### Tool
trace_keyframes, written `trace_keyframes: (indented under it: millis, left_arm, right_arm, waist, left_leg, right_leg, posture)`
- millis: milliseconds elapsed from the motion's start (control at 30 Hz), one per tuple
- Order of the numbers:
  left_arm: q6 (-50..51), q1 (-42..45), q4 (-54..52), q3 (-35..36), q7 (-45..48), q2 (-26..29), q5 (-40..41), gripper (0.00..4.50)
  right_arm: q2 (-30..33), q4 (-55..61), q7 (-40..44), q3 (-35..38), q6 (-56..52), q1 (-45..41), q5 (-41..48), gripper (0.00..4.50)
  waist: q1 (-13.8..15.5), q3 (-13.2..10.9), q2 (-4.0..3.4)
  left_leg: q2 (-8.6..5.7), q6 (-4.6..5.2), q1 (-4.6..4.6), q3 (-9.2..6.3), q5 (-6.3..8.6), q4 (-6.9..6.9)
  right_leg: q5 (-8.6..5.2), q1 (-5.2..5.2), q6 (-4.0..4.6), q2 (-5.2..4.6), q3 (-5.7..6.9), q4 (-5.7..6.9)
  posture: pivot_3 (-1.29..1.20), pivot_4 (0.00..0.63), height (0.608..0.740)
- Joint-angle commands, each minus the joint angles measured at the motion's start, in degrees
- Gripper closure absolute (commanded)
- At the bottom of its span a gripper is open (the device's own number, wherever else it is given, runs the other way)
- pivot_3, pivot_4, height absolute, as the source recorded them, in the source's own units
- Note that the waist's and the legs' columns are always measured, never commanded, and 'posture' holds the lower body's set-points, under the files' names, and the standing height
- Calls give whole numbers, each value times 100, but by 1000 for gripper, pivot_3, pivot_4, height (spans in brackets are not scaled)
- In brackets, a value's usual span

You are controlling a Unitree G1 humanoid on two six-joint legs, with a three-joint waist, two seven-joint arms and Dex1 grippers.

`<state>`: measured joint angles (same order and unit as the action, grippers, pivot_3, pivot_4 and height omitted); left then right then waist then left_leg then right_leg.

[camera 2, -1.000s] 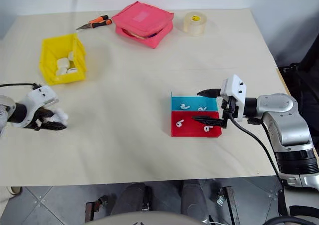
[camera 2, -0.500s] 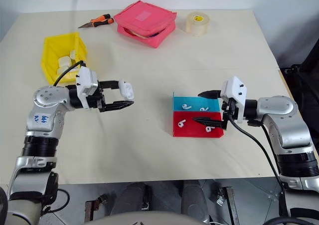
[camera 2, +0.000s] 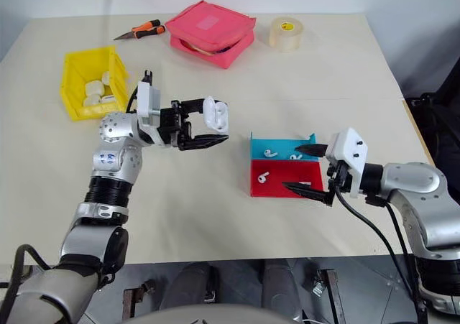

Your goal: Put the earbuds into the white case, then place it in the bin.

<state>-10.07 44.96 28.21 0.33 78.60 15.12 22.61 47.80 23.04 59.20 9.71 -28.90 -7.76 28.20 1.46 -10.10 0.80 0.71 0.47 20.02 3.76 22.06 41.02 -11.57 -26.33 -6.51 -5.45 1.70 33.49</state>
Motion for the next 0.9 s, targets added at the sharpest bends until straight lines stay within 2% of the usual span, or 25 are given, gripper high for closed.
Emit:
trace_keyframes:
  millis: [33,133,267,400,600,700,733,900]
  left_arm:
    - [-332,140,180,-142,167,-104,-88,1707]
    - [-526,-46,201,-356,200,-427,-125,1707]
    - [-301,-409,-291,-445,158,-508,22,1707]
    - [68,-861,-933,-507,-11,-414,84,1707]
    - [252,-1238,-1327,-452,-356,-139,-7,1707]
    - [254,-1346,-1447,-438,-499,-36,-12,1707]
    - [258,-1379,-1486,-436,-549,-13,-10,1707]
    - [395,-1611,-1802,-496,-634,76,72,1707]
  right_arm:
    - [102,440,-219,259,-193,86,168,0]
    - [224,848,-575,254,-797,253,245,0]
    - [349,1334,-838,326,-1091,476,245,0]
    - [504,1812,-977,491,-1354,713,338,0]
    - [872,2079,-1024,678,-1770,820,445,0]
    - [1022,2040,-1015,733,-1852,855,412,575]
    - [1079,2025,-998,725,-1881,867,402,897]
    - [1525,1981,-866,594,-2104,900,358,897]
  waist:
    - [0,0,0]
    - [2,0,0]
    - [6,0,0]
    - [-6,0,0]
    - [-1,0,0]
    - [5,0,0]
    - [8,0,-1]
    - [5,0,-1]
  left_leg:
    - [0,2,8,-5,1,5]
    - [-2,9,14,-8,4,10]
    - [-3,42,19,-7,23,16]
    - [0,48,19,-7,26,16]
    - [1,54,15,-13,30,17]
    - [-1,54,17,-15,30,18]
    - [-1,55,17,-15,30,18]
    - [-2,58,21,-14,32,17]
  right_leg:
    - [5,-1,-3,0,2,-5]
    - [12,-1,-6,-1,2,-14]
    - [13,-1,-7,-3,1,-20]
    - [14,-1,-10,-3,1,-25]
    - [15,1,-9,-2,2,-23]
    - [17,2,-9,-3,1,-26]
    - [17,2,-9,-3,1,-29]
    - [22,3,-17,-4,0,-44]
  posture:
    - [0,150,740]
    - [0,150,740]
    - [0,150,740]
    - [0,150,740]
    - [0,150,740]
    - [0,150,740]
    - [0,150,740]
    - [0,150,740]
